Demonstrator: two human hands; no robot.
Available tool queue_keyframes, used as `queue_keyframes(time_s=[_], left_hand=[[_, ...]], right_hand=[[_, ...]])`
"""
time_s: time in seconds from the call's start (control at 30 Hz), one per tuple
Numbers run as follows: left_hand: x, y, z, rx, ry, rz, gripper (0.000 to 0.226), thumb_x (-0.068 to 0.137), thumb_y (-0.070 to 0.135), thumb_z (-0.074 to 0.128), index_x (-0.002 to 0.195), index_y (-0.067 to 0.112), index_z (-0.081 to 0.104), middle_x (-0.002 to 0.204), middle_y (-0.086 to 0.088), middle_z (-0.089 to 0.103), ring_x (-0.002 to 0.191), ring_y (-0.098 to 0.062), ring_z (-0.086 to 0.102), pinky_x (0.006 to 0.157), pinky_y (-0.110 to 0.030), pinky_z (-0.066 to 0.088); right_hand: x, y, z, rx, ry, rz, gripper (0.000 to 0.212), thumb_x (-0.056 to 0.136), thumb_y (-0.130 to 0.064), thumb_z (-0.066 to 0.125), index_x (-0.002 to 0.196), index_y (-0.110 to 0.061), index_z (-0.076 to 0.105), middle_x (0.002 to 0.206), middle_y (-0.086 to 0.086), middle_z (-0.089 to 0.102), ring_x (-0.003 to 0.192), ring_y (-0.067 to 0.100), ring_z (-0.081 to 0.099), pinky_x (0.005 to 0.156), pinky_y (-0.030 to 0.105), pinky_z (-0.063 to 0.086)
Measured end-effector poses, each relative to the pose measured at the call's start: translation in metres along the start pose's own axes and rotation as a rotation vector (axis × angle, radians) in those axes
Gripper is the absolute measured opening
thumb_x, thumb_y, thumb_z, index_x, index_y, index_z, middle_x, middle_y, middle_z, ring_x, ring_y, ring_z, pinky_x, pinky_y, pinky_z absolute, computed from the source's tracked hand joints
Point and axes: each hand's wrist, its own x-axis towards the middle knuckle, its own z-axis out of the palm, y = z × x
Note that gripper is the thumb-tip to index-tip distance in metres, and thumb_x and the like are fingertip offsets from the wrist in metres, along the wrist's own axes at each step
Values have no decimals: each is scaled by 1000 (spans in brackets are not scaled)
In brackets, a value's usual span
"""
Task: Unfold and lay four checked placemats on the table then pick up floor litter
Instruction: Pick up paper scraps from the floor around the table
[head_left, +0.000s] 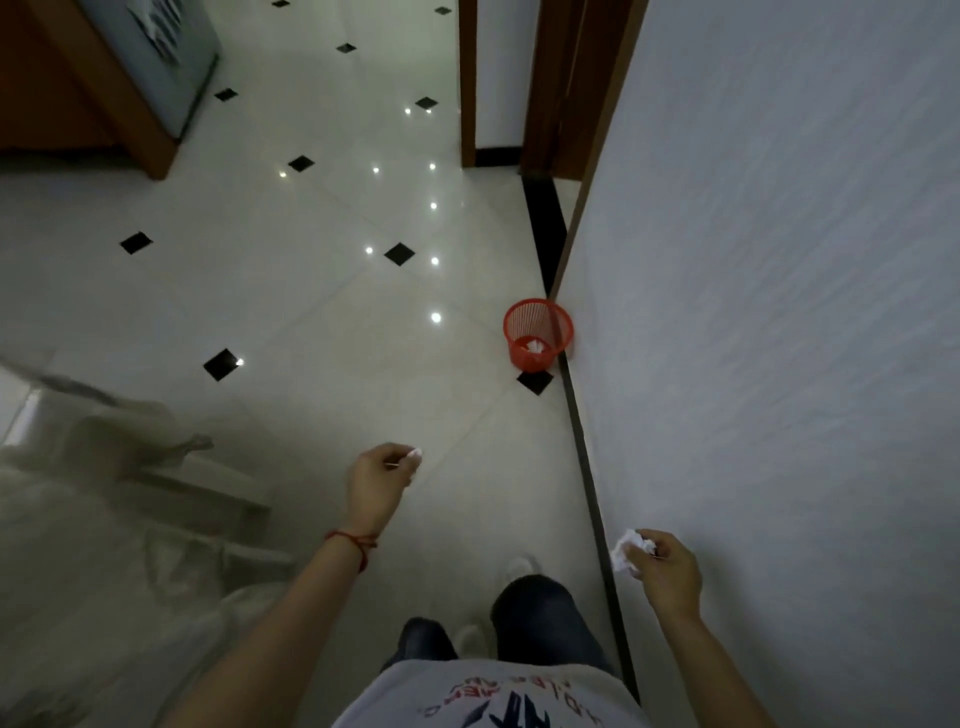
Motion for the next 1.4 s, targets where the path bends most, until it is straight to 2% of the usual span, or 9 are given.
queue_keyframes(time_s=[0.3, 0.43, 0.57, 0.7, 0.9, 1.03, 1.17, 1.3, 1.4], left_hand=[[168, 62, 43, 58, 78, -49, 20, 81, 17, 67, 62, 21, 64, 42, 10, 60, 43, 2, 56, 49, -3, 42], [215, 83, 49, 86, 86, -116, 17, 82, 19, 67, 66, 14, 67, 42, 10, 59, 45, 2, 56, 50, -3, 41], [265, 104, 54, 114, 91, -146, 16, 82, 19, 66, 70, 8, 68, 53, 4, 62, 49, -7, 58, 52, -2, 42], [329, 124, 65, 153, 16, -155, 14, 81, 18, 67, 71, 8, 69, 54, 1, 63, 54, -16, 60, 51, -3, 43], [450, 173, 95, 298, -161, -75, 14, 82, 21, 66, 69, 16, 67, 55, 5, 62, 54, -9, 59, 60, -17, 44], [524, 207, 120, 326, -277, -21, 11, 82, 18, 66, 72, 14, 68, 57, 7, 61, 56, -7, 57, 54, -3, 42], [582, 214, 158, 427, -422, 26, 10, 81, 19, 68, 75, 12, 70, 58, 14, 58, 57, -1, 56, 55, -2, 40], [620, 196, 207, 524, -549, 68, 15, 82, 19, 67, 84, 5, 73, 75, -3, 71, 64, -9, 58, 61, -8, 38], [642, 167, 248, 565, -609, 57, 16, 84, 17, 64, 88, 4, 72, 89, -11, 73, 76, -16, 61, 66, -16, 40]], right_hand=[[169, -132, 48, 1, -58, -2, 18, 82, -6, 64, 98, 0, 66, 86, 13, 64, 79, 26, 58, 74, 26, 40], [234, -210, 64, 10, -86, -34, 9, 82, -4, 62, 90, -6, 67, 84, 12, 65, 83, 29, 61, 74, 26, 42], [286, -277, 82, -15, -83, -67, 10, 82, -6, 61, 90, -6, 67, 80, 10, 64, 78, 25, 60, 58, 18, 40], [334, -320, 102, -12, -61, -64, 14, 83, -8, 61, 94, -6, 68, 85, 10, 65, 81, 24, 60, 66, 23, 38], [380, -352, 119, 53, 8, 74, 16, 81, -16, 66, 91, -4, 68, 84, 16, 67, 82, 30, 62, 71, 29, 45], [407, -369, 134, 48, 25, 166, 17, 81, -14, 68, 90, 0, 65, 82, 14, 63, 79, 31, 61, 75, 38, 50], [441, -372, 154, 43, 35, 210, 15, 85, -16, 63, 90, -3, 65, 83, 13, 65, 79, 26, 60, 61, 22, 43], [479, -360, 177, -16, -7, 278, 14, 85, -15, 63, 92, -2, 65, 80, 9, 61, 78, 25, 59, 55, 15, 38], [518, -341, 199, -64, -52, 310, 18, 85, -16, 64, 95, -1, 64, 83, 8, 60, 85, 28, 61, 63, 25, 41]])
